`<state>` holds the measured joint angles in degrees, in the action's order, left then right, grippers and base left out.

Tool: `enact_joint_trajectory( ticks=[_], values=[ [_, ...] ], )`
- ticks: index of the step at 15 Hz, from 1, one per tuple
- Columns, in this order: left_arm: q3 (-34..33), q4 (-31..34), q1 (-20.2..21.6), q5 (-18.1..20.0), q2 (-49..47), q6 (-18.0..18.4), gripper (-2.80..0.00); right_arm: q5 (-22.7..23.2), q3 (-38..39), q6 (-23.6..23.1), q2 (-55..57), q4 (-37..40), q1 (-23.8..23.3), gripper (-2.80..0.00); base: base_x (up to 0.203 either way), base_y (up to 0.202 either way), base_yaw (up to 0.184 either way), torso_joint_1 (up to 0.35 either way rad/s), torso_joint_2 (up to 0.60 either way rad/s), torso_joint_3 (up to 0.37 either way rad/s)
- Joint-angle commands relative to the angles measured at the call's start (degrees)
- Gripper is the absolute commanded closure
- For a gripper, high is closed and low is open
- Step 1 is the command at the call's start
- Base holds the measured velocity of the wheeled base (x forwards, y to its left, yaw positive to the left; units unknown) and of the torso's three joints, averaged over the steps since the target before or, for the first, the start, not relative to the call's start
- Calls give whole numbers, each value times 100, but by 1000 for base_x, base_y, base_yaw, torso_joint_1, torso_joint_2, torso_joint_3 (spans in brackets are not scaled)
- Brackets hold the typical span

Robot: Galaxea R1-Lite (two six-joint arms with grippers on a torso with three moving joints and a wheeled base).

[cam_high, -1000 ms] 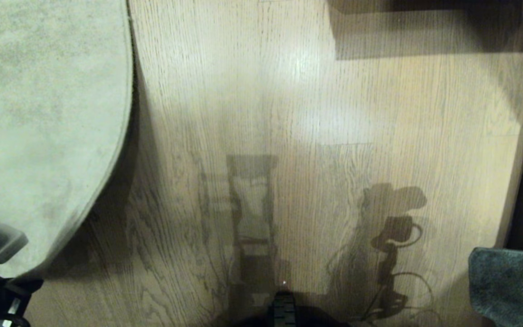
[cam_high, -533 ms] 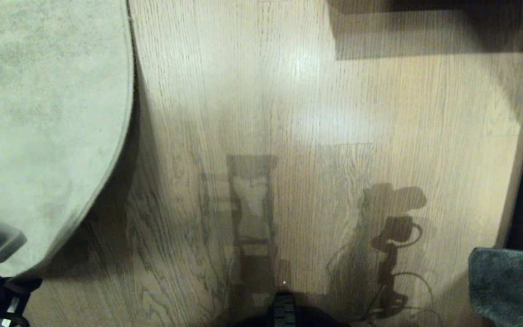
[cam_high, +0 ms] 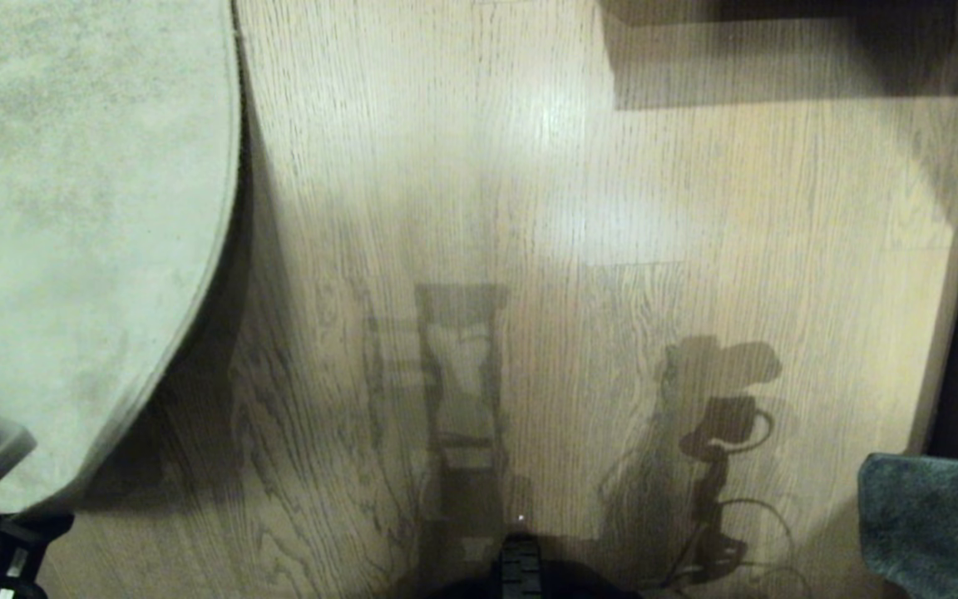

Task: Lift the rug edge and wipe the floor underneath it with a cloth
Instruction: Lift up the carpet

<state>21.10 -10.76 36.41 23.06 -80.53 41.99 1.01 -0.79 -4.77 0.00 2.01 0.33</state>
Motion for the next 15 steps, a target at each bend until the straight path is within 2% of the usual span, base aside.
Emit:
enact_joint_trajectory(
  ticks=[1,9,15],
  values=[
    [-27,-5,6,6,-24,20,0,4,0,-5,8,1,2,0,0,0,0,0,0,0],
    [-106,-52,9,-12,-128,37,0,4,0,2,9,1,2,0,0,0,0,0,0,0],
    [-97,-673,15,-12,-567,37,0,4,0,2,3,1,2,0,0,0,0,0,0,0]
  ],
)
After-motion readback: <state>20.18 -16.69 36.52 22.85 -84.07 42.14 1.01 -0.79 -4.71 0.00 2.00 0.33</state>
